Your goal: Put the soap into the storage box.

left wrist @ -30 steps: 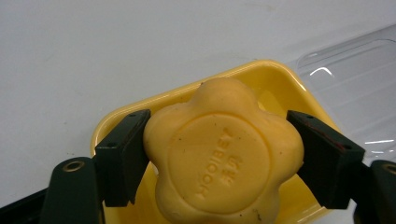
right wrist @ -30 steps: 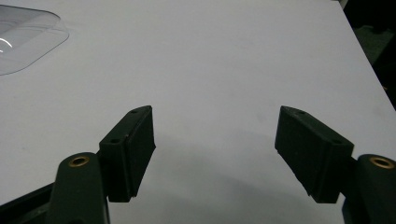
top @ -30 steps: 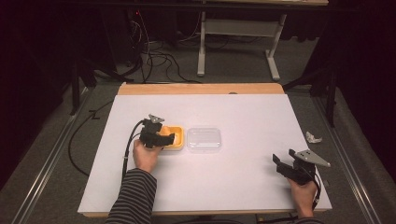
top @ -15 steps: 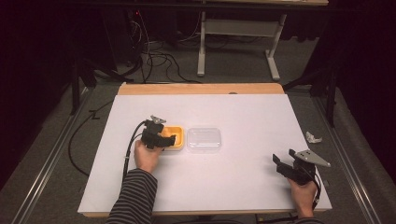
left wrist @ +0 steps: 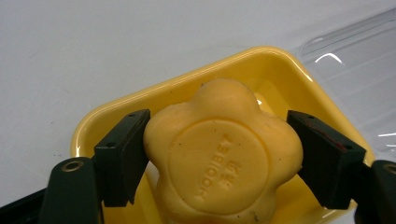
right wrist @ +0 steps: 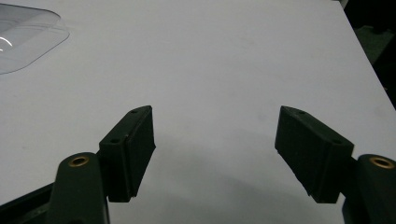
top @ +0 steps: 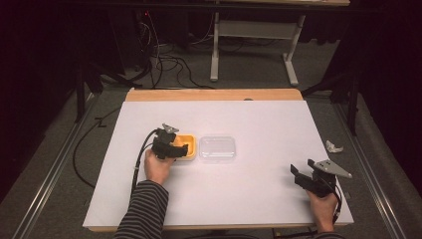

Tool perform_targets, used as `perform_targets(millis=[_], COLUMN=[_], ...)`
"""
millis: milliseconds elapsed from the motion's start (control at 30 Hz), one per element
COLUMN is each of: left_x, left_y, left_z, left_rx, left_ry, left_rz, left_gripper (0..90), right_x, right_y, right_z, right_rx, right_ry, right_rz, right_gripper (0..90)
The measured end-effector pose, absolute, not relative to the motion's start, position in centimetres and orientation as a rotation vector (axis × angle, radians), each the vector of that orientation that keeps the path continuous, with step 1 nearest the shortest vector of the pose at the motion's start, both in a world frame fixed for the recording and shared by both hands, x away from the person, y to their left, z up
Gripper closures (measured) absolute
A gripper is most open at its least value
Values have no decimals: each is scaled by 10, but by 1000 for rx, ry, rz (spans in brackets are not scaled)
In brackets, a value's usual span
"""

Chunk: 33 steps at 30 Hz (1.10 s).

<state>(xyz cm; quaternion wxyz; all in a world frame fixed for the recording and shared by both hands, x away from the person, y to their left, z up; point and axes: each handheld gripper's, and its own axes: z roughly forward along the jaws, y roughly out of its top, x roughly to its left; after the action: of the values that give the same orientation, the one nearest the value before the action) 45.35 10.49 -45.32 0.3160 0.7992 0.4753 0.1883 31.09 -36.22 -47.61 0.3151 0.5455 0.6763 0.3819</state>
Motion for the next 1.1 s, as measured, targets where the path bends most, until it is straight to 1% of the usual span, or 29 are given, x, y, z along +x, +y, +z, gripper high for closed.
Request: perform_targets(millis=[200,533,1100], left_x=[454,450,428], left_y=[105,109,115], left_z=[-454,-446,-425], left_rx=[2100,2059,1973], left_ry=[1246,1222,1140], left_rz=[493,505,533], left_gripper=[250,223,231], right_x=[311,311,311], right_y=[-362,-362,-362], right_z=[-476,-476,-476], right_rx=[1437,1438,1435], right_ry=[1782,1782,1787], right_rz=[1007,1007,1005], right_gripper=[288,288,289])
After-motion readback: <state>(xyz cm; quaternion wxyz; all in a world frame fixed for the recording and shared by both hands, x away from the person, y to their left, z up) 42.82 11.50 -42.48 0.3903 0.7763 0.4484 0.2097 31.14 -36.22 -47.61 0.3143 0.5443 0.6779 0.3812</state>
